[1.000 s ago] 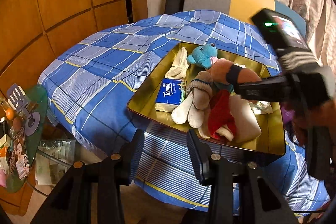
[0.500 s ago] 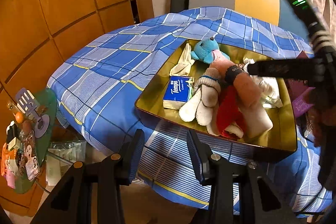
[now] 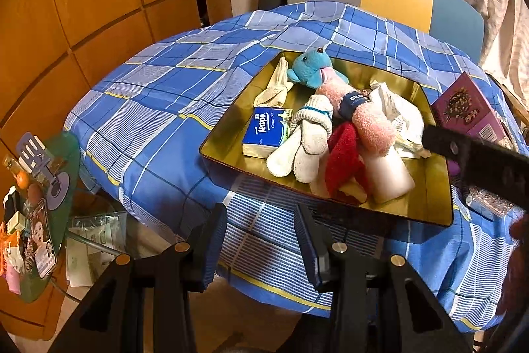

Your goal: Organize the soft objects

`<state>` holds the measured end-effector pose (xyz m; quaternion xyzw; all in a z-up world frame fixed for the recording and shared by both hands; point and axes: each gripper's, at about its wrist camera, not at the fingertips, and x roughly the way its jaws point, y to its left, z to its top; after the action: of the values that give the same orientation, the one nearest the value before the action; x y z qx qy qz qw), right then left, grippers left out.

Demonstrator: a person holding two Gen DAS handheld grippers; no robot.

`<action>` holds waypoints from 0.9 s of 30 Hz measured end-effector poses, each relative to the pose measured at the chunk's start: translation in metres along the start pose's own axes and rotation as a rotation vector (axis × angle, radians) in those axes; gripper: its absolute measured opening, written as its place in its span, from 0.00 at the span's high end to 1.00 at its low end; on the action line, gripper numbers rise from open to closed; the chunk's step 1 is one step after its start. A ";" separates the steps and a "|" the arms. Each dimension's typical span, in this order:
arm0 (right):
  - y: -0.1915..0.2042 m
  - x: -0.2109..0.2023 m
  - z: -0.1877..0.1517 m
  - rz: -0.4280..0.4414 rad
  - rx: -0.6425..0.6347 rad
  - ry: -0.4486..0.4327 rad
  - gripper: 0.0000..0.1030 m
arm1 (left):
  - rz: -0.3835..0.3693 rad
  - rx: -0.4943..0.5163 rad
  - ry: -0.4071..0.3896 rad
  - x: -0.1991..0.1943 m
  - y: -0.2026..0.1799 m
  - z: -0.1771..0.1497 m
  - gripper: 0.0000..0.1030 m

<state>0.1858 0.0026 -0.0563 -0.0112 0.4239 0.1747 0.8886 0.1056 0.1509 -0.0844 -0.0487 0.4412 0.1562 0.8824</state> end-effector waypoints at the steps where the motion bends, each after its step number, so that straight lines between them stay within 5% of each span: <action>1: 0.001 -0.005 -0.004 -0.010 0.005 -0.008 0.21 | -0.005 -0.001 -0.001 -0.001 0.001 0.000 0.59; 20: -0.010 -0.058 -0.045 -0.111 0.267 -0.003 0.14 | -0.054 -0.024 -0.042 -0.034 0.014 0.007 0.59; 27: -0.001 -0.081 -0.047 -0.170 0.228 -0.078 0.14 | -0.061 -0.008 -0.057 -0.043 0.011 0.007 0.59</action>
<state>0.1044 -0.0305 -0.0254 0.0606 0.4038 0.0499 0.9115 0.0834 0.1524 -0.0450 -0.0608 0.4135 0.1324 0.8988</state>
